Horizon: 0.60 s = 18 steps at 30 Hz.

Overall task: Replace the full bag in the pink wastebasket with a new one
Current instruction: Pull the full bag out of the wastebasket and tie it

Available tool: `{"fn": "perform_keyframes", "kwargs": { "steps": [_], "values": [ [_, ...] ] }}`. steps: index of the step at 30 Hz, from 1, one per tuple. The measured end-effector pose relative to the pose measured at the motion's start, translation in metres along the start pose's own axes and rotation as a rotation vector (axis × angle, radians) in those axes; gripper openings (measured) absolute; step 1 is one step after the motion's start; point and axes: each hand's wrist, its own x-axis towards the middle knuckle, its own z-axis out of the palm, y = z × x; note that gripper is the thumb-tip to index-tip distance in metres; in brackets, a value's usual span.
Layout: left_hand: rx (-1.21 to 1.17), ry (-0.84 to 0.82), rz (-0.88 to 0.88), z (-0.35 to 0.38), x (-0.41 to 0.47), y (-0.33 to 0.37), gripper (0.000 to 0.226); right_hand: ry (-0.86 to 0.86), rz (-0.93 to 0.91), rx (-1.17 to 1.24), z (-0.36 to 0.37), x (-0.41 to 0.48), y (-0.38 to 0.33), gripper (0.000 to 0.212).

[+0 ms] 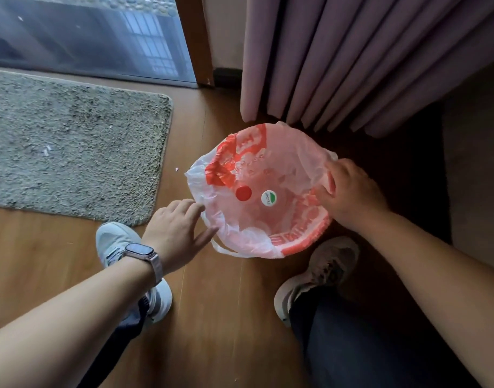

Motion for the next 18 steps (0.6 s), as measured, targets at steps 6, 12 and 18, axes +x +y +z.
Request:
{"fn": "perform_keyframes", "kwargs": {
  "steps": [6, 12, 18],
  "values": [
    [-0.145, -0.06, -0.086, 0.013, 0.003, 0.01, 0.053, -0.017, 0.088, 0.12, 0.013, 0.002, 0.002, 0.063],
    [-0.267, 0.046, -0.162, 0.013, 0.001, 0.021, 0.042, 0.028, 0.153, 0.255, 0.018, -0.014, 0.014, 0.019],
    [-0.214, 0.092, -0.135, 0.007, 0.012, 0.013, 0.035, -0.036, 0.18, 0.211, 0.017, -0.019, 0.014, 0.017]
  ]
}}
